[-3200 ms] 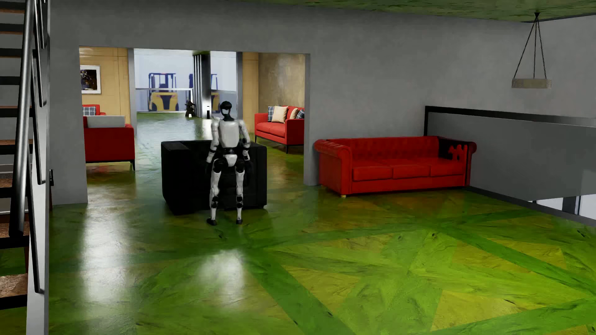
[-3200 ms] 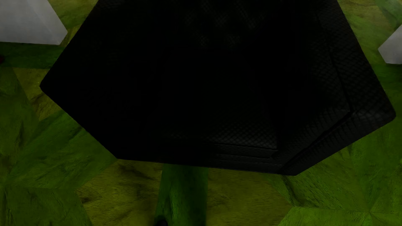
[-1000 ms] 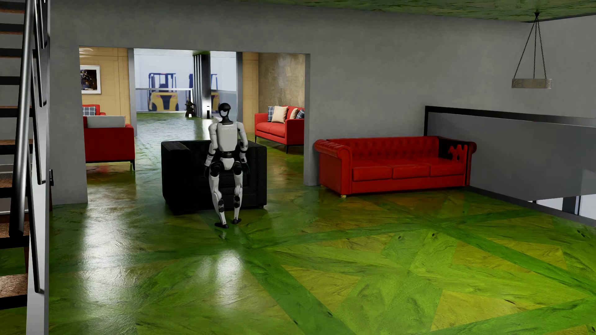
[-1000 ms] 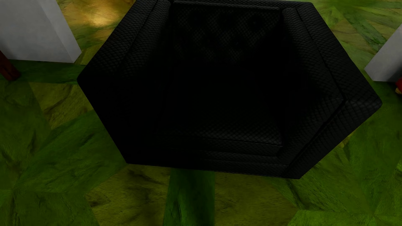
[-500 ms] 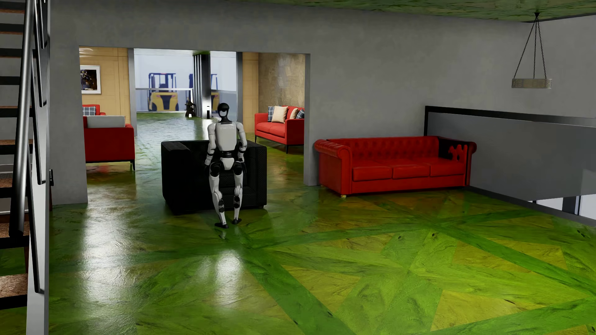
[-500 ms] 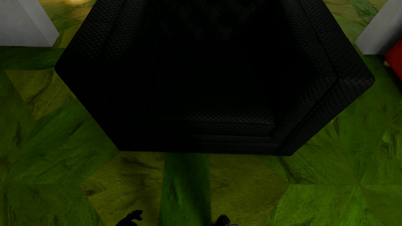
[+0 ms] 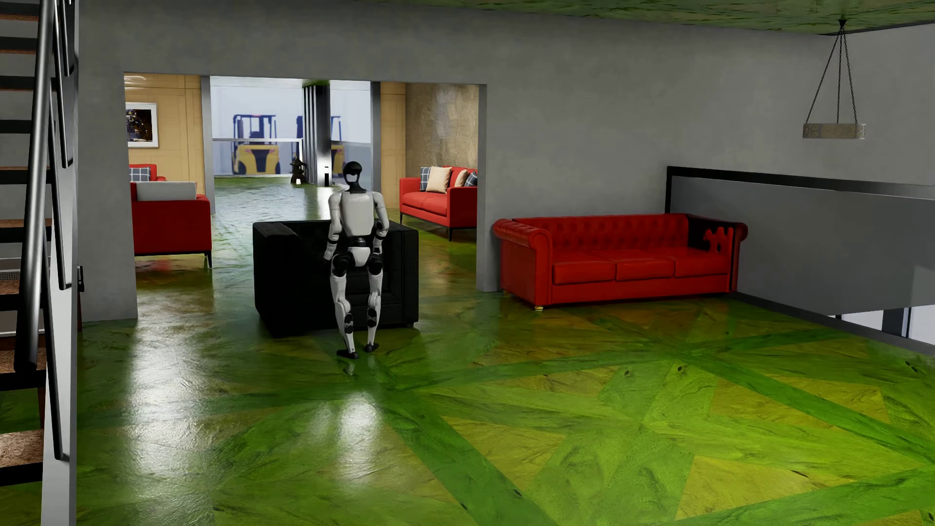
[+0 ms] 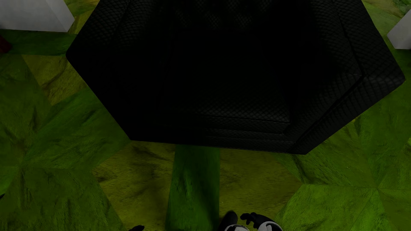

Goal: Move towards the armchair

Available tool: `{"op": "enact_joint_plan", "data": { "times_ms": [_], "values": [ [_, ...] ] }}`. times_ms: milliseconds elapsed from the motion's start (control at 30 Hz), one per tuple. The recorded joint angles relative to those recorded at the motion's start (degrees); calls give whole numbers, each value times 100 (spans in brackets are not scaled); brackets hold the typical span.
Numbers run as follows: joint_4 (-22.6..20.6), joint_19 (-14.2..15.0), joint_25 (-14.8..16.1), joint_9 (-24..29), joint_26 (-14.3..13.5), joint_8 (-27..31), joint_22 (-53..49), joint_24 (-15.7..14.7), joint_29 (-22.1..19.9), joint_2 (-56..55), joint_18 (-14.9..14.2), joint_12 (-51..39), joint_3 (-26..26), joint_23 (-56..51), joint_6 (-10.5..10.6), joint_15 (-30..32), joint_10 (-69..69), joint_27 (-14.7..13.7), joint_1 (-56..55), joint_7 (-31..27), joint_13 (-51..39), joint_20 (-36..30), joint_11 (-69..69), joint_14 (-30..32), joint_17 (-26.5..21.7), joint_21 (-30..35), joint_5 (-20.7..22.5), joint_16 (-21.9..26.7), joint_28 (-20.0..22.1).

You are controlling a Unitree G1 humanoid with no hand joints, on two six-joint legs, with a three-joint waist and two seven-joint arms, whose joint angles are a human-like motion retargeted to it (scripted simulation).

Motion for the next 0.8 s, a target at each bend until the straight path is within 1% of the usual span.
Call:
{"op": "enact_joint_plan", "data": {
  "times_ms": [100,267,600,733,800],
  "values": [
    [-16,-12,22,48,-78,-35,-143,-11,-62,-82,-5,161,8,-1,12,-23,50,-33,-100,-51,-17,-30,85,4,-52,88,-60,48,39],
    [-83,-39,88,145,-78,-140,-191,18,-100,-217,-53,332,-6,101,29,8,-2,-15,-282,-160,-8,-213,71,95,-88,126,-154,148,-6],
    [-294,-94,44,312,-200,-236,-402,-39,-151,-634,-207,406,-76,169,119,236,-411,-78,-687,-225,-282,-740,-275,292,-158,174,-253,307,2],
    [-312,-86,87,334,-212,-220,-519,-103,-227,-690,-200,306,-74,54,156,257,-415,-96,-748,-214,-391,-885,-335,207,-185,60,-246,330,8],
    [-305,-88,120,334,-202,-187,-594,-140,-252,-682,-217,238,-66,0,172,195,-378,-60,-705,-194,-416,-907,-248,157,-177,-60,-260,322,23]
  ]
}}
